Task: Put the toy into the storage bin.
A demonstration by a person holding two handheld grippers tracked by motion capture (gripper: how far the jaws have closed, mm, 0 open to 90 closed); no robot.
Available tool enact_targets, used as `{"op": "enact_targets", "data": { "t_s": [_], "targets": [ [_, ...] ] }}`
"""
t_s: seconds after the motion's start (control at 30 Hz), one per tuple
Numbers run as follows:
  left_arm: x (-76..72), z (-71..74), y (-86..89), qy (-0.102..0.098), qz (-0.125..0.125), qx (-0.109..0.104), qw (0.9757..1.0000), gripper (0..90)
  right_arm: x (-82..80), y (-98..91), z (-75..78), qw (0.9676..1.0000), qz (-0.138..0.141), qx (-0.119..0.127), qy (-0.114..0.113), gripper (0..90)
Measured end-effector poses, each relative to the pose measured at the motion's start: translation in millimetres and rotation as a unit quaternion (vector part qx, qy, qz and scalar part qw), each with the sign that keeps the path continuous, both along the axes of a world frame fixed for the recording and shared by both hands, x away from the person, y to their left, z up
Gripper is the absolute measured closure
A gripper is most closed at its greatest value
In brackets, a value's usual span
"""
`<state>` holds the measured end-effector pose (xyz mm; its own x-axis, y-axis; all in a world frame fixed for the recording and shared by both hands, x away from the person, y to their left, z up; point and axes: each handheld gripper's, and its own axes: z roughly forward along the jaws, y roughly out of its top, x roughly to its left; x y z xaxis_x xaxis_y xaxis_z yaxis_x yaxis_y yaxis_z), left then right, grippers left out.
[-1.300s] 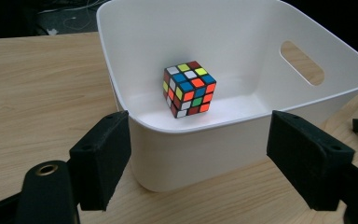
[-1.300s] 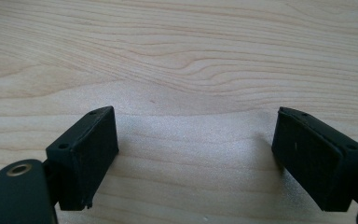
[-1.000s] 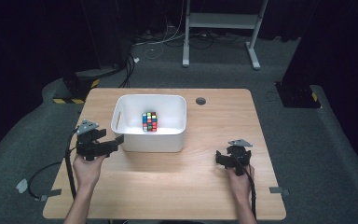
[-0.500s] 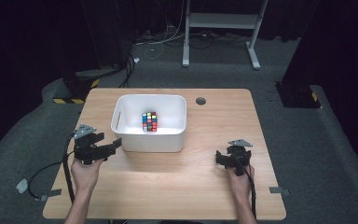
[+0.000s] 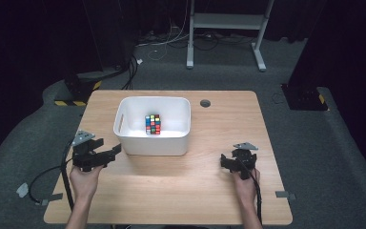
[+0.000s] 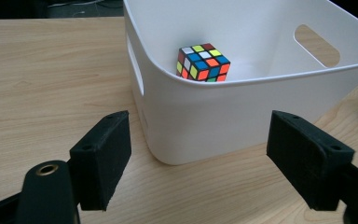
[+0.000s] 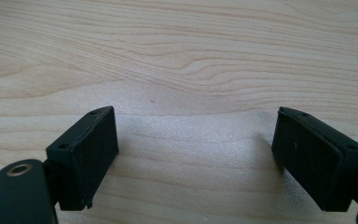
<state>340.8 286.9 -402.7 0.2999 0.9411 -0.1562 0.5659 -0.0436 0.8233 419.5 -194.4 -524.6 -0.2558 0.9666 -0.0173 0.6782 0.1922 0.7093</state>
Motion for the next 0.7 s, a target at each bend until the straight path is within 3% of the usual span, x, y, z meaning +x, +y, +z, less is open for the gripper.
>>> {"op": "enact_targets", "data": {
  "t_s": [0.7],
  "targets": [
    [-5.0,-10.6,5.4,0.001,0.001,0.003,1.0,21.9,0.0,0.0,0.0,1.0,0.0,0.0,0.0,14.3]
  ]
}}
